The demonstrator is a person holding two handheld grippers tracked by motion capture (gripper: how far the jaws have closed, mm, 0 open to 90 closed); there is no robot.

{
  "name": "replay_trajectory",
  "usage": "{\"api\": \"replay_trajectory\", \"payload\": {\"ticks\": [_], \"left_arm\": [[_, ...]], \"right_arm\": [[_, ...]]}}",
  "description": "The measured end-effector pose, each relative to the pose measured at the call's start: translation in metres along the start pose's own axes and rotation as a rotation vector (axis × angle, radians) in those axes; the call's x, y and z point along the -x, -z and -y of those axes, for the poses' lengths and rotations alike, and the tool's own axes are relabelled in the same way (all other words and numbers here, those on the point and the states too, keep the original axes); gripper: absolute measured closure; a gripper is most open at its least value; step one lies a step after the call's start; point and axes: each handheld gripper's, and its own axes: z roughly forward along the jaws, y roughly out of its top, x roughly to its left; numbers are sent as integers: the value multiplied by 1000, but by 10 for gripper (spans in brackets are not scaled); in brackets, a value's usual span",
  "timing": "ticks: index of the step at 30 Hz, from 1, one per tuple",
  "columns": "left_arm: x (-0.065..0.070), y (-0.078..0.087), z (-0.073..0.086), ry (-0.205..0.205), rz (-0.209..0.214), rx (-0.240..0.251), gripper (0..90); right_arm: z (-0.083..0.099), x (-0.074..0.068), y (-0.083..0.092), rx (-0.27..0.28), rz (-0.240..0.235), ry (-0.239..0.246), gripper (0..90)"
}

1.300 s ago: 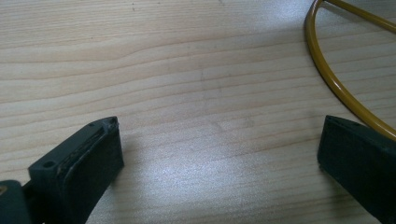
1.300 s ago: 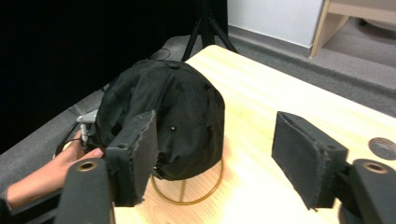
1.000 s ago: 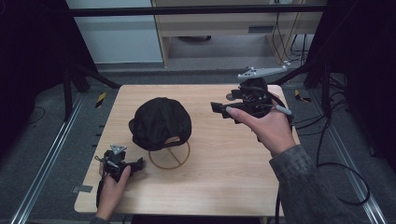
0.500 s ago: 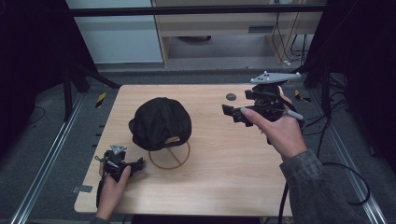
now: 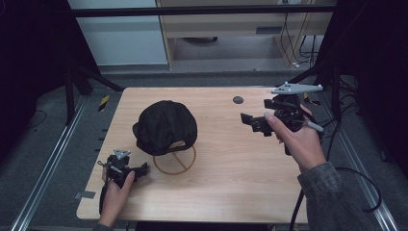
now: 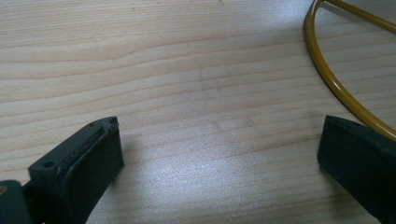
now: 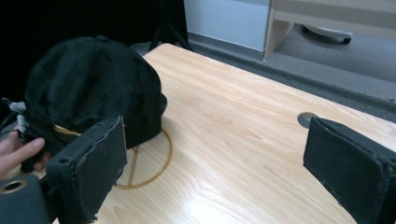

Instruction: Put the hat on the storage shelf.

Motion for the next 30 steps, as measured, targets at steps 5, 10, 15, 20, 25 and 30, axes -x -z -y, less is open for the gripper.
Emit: {"api": "replay_trajectory", "payload": {"ticks": [5,10,15,20,25,30], "left_arm": [[0,0,0,0,-1,0,0],[0,0,0,0,-1,1,0],[0,0,0,0,-1,1,0],[0,0,0,0,-1,0,0],[0,0,0,0,-1,1,0],[0,0,0,0,-1,1,0]], "right_arm": [[8,8,5,0,30,-11,74],[20,14,8,-12,83,5,106],[31,20,9,-22,115,14,119],[44,23,8,-37,121,21,121],[61,25,3,-55,117,11,121],[82,27,-6,-79,119,9,120]]}}
